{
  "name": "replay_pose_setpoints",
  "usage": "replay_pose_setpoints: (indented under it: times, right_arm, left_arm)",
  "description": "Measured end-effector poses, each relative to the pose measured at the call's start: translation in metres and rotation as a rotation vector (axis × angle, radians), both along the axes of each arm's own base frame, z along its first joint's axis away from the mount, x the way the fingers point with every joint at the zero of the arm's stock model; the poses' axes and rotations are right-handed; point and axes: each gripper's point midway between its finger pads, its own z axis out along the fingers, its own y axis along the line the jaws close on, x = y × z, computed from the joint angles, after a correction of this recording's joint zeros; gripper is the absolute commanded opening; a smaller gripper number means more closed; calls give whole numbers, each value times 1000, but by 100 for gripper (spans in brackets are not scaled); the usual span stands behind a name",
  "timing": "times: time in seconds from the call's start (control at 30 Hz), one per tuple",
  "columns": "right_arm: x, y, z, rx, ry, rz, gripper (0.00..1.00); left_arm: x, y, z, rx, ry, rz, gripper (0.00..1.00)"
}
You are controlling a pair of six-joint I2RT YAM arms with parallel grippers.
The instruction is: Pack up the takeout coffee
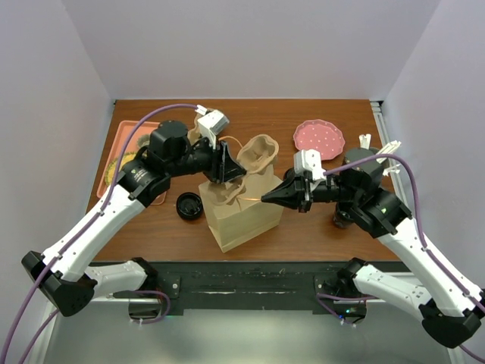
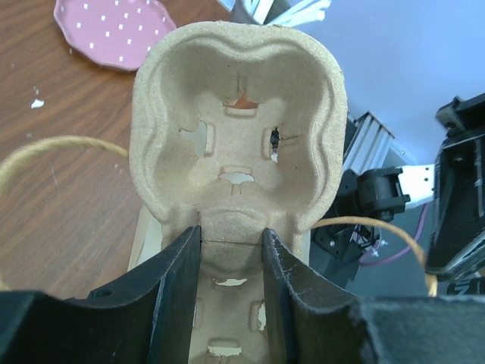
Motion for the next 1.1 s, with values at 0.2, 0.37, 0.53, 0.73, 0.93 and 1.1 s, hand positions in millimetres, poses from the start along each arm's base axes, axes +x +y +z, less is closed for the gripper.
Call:
replay_pose_setpoints:
  times: [0.2,0.37,0.53,0.73,0.93,1.1]
  right_arm:
    - [0,0,0,0,0,-1,0]
    - [0,0,0,0,0,-2,0]
    - [2,-1,1,2,-2,-15,0]
    - [4,-3,3,5,-10,-38,0]
    - [8,-3,-1,-1,-6,-57,0]
    - [8,-4,-2,-1,7,-67,13]
  left_arm:
    - [3,-7,11,-60,-43,-17,0]
    - [1,-9,-3,-50,-24,-30,0]
    - [-2,-4,-14,-13,-13,-35,0]
    - [-12,11,-28,70,-10,-36,0]
    - [-17,23,-46,158,16,-33,0]
    - [-20,26,-53,189,31,-40,0]
